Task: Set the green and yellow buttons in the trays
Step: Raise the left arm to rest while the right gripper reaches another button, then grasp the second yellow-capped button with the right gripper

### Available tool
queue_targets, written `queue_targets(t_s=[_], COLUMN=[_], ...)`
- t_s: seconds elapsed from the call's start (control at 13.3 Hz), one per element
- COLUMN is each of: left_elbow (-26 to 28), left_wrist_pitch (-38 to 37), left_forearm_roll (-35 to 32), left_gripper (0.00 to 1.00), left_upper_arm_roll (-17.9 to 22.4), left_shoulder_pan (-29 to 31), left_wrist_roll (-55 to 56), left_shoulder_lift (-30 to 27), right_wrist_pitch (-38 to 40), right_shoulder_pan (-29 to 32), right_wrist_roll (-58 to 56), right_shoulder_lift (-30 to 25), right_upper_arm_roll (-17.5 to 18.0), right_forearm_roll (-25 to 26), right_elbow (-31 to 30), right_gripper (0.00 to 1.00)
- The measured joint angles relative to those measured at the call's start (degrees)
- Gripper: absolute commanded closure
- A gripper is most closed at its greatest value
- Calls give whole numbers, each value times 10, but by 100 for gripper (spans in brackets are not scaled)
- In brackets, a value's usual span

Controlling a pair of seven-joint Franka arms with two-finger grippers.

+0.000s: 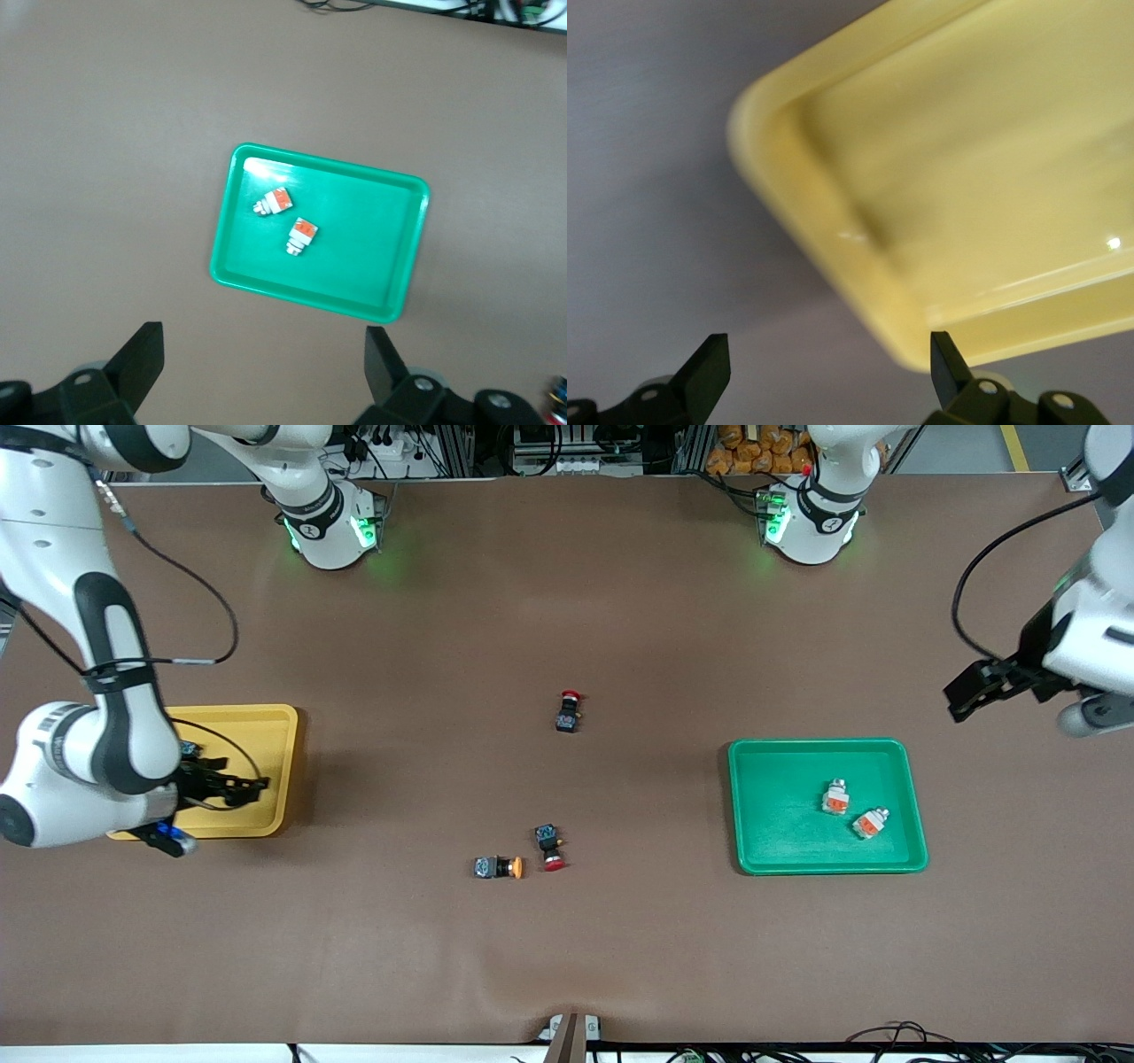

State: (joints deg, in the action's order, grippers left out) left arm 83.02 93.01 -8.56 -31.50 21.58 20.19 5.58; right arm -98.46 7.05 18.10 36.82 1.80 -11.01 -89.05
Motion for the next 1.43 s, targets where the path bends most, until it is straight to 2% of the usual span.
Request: queue_targets(t_s=[0.23, 0.38, 0.53, 0.6, 0.9, 1.2, 1.43], left_elbow=[0, 0, 3, 8, 18, 19, 20], left_wrist_pitch=[-33, -59, -84, -88, -90, -102, -102], left_forearm_roll=[30, 41, 56, 61, 64, 65, 65], left_gripper=[0, 0, 0, 0, 0, 0, 0], left_upper_arm_roll=[42, 135, 231, 252, 260, 270, 276], left_shoulder_pan=[-1, -67, -156, -177, -184, -184, -183], left_wrist_roll=[-84, -137, -150, -150, -151, -164, -167], left_shoulder_lift=[-27, -42, -57, -65, -82, -85, -85], right_wrist_pitch=[-6, -48, -147, -199, -294, -444, -460], right_shoulder_pan=[-73, -131, -179, -193, -201, -238, -266], right_wrist_roll=[142, 270, 381, 418, 449, 550, 624], right_shoulder_lift=[-5, -4, 3, 13, 59, 122, 154], right_upper_arm_roll=[1, 1, 1, 0, -3, 0, 0], right_forearm_roll=[-48, -56, -59, -68, -159, -182, -182], right_elbow=[17, 41, 45, 46, 55, 80, 123], right_gripper=[0, 0, 0, 0, 0, 0, 0])
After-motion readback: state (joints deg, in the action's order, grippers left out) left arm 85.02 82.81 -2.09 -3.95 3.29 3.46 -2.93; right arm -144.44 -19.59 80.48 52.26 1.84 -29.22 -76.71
